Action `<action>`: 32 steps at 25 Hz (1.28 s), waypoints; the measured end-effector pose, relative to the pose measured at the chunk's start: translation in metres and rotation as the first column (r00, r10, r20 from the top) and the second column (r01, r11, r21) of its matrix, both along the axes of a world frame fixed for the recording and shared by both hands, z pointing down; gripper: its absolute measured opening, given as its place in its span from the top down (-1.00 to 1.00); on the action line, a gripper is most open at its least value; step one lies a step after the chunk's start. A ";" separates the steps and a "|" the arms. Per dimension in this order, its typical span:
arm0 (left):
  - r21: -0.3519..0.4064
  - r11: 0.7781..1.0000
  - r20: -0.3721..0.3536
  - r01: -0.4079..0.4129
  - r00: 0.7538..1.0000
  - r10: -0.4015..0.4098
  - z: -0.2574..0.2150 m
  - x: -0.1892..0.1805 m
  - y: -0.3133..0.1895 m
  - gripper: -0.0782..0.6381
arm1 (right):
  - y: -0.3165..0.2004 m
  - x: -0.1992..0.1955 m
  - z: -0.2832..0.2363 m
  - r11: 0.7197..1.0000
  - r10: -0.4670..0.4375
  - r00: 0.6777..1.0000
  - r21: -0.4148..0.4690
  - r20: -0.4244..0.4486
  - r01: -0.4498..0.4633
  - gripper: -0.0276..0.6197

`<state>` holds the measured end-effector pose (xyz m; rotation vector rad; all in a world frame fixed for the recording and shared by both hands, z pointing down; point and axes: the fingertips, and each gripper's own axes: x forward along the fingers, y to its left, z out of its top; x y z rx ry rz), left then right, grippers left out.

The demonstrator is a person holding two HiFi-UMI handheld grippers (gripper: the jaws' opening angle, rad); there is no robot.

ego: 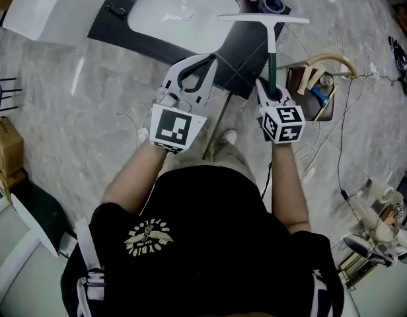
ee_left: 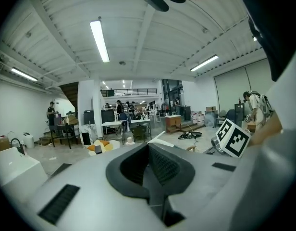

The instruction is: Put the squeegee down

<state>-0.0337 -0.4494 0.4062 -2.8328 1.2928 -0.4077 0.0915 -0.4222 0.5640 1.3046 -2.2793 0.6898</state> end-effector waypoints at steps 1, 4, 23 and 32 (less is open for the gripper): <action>-0.004 1.000 0.002 -0.004 1.000 0.004 0.005 0.000 -0.003 0.72 | -0.004 -0.002 0.007 1.000 0.000 1.000 -0.008 0.000 0.000 0.82; -0.004 1.000 0.004 -0.021 1.000 0.021 0.015 0.002 -0.013 0.72 | -0.013 -0.007 0.029 0.999 0.003 1.000 -0.036 -0.003 -0.003 0.82; -0.063 0.994 0.022 -0.086 0.996 0.088 0.070 -0.001 -0.033 0.72 | -0.055 -0.013 0.151 0.969 0.077 0.997 -0.235 -0.011 -0.077 0.82; -0.088 0.993 -0.004 -0.082 0.997 0.082 0.073 -0.003 -0.022 0.72 | -0.063 -0.006 0.178 0.941 0.122 0.992 -0.312 -0.044 -0.130 0.82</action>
